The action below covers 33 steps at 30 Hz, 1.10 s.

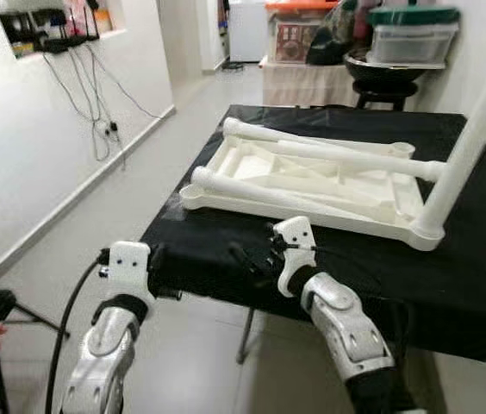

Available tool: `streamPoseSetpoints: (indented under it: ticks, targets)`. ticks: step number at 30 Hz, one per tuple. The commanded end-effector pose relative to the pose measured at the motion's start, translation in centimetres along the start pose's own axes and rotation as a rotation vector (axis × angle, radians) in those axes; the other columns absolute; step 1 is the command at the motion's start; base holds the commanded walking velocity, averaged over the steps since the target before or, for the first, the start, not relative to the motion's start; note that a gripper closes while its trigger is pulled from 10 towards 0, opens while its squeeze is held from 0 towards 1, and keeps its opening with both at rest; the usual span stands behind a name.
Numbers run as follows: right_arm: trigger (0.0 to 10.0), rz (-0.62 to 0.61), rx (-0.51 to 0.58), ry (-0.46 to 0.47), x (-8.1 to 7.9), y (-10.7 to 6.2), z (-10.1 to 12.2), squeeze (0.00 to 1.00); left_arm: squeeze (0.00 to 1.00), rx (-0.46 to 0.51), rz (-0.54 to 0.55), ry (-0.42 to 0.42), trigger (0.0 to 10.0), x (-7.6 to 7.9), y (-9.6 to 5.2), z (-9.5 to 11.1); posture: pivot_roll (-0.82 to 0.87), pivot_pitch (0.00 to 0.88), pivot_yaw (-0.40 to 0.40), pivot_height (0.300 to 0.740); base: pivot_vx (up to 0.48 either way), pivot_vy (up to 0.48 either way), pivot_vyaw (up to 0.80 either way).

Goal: Building children table

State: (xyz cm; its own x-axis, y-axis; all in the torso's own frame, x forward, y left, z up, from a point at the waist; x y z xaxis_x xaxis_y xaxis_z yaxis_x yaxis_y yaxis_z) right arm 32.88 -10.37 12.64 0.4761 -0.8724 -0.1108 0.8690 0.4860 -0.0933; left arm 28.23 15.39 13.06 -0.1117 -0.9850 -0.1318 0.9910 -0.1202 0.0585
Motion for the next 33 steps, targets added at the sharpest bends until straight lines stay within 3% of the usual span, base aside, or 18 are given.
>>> streamPoseSetpoints:
  ticks: [1, 12, 27, 32, 33]
  targets:
    - [10.0, -0.005, 0.005, -0.017, 0.1, 0.3, 0.1, 0.0, 0.0, 0.004, -0.028, -0.014, 10.0, 0.5, 0.1, -0.2, -0.08, 0.0, 0.061, 0.74, 0.0, 0.0, 0.0]
    - [10.0, 0.015, 0.008, -0.06, -0.1, 0.7, -0.1, 0.0, 0.0, 0.021, -0.042, -0.027, 10.0, 0.6, 0.4, -0.1, -0.09, 0.0, 0.061, 0.74, 0.474, 0.0, -0.36]
    - [10.0, 0.034, 0.026, -0.094, -0.1, 1.0, 0.5, 0.0, 0.0, 0.039, -0.047, -0.026, 10.0, 0.7, 0.6, 0.4, -0.08, 0.0, 0.063, 0.74, 0.48, 0.0, 0.0]
    - [10.0, 0.055, 0.049, -0.106, -0.2, 1.1, 1.2, 0.0, 0.0, 0.044, -0.053, -0.024, 10.0, 0.8, 0.6, 0.5, -0.08, 0.0, 0.062, 0.74, 0.48, 0.0, 0.0]
    - [10.0, 0.081, 0.077, -0.127, -0.1, 1.3, 2.5, 0.0, 0.0, 0.046, -0.061, -0.022, 10.0, 1.0, 0.6, 0.5, -0.08, 0.0, 0.062, 0.74, 0.401, 0.0, 0.0]
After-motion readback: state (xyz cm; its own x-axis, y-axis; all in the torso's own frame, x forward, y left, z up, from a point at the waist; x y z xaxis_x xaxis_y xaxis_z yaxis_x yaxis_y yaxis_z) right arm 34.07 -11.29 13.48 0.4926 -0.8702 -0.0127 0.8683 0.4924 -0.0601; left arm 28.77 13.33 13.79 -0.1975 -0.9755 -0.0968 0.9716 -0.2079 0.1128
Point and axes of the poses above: a point about 5 cm out from each wrist's last joint towards the gripper, its own y axis pointing out of the wrist towards the gripper, its own z axis along the axis of the wrist's last joint, x = y × z, the point moved 1 cm from there along y, pointing out of the wrist towards the gripper, and after that the axes turned 8 degrees about y, right-handed, at the moved point
